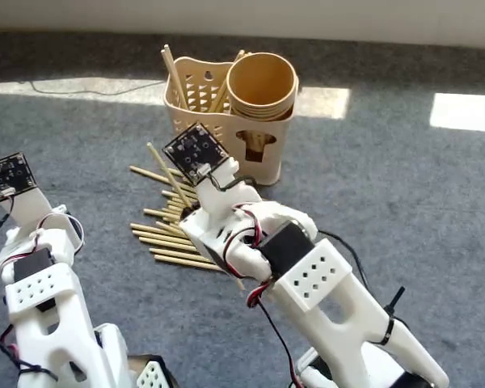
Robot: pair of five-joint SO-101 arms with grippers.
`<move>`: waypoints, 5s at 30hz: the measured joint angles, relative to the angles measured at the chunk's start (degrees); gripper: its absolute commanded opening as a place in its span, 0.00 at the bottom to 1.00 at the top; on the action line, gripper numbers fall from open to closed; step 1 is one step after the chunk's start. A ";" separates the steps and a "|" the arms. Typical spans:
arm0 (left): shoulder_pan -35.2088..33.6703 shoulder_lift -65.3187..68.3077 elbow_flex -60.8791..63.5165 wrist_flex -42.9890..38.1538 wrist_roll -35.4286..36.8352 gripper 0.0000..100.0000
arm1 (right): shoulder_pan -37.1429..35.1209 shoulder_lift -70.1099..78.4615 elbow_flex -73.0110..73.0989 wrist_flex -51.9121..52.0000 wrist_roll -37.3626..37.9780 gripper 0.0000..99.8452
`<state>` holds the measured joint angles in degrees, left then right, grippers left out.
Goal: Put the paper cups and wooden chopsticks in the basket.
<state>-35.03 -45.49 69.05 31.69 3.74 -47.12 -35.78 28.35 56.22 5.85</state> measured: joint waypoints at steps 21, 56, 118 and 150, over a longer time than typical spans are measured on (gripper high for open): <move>0.00 0.00 0.00 0.00 0.00 0.01 | 7.30 -0.70 -7.21 -41.32 0.00 0.01; 0.00 0.00 0.00 0.00 0.00 0.01 | 13.27 20.31 -1.67 -61.98 -0.09 0.09; 0.09 0.00 0.35 -1.05 0.00 0.01 | 29.71 -57.93 58.11 -24.00 -0.09 0.00; 32.44 0.00 -29.71 35.34 -25.85 0.01 | 57.05 -68.22 67.52 -23.91 -15.56 0.01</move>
<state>-2.59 -45.49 39.34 67.03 -22.11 9.93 -104.00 95.87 32.31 -9.71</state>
